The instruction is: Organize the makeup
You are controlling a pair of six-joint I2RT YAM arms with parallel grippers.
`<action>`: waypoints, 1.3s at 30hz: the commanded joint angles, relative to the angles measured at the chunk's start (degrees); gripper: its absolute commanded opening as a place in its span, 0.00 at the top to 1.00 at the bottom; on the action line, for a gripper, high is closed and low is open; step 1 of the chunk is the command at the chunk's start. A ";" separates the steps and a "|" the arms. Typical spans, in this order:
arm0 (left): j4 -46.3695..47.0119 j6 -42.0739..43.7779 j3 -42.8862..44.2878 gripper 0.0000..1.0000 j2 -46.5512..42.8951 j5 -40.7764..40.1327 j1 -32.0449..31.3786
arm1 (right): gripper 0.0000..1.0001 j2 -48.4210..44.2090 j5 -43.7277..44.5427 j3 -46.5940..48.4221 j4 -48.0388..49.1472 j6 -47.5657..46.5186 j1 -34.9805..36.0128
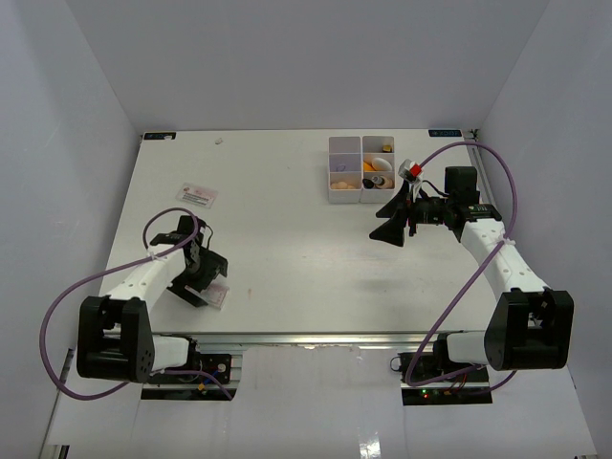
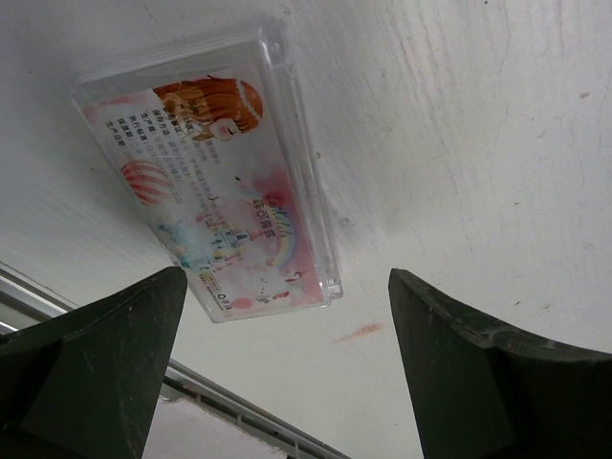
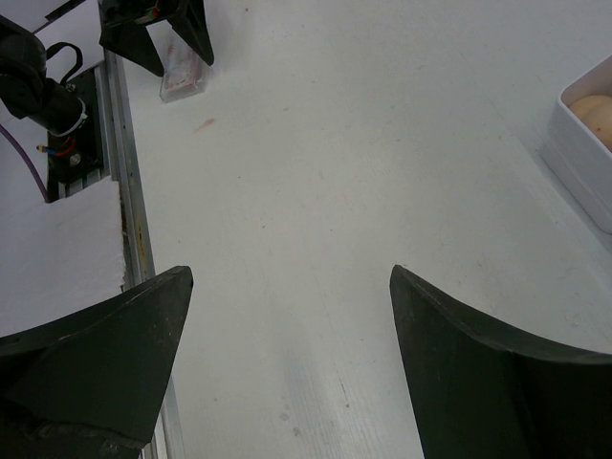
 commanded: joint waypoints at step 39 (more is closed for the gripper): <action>1.79 -1.08 -2.26 0.02 0.60 -1.13 0.29 | 0.10 0.14 0.94 -0.25 0.33 0.90 -0.33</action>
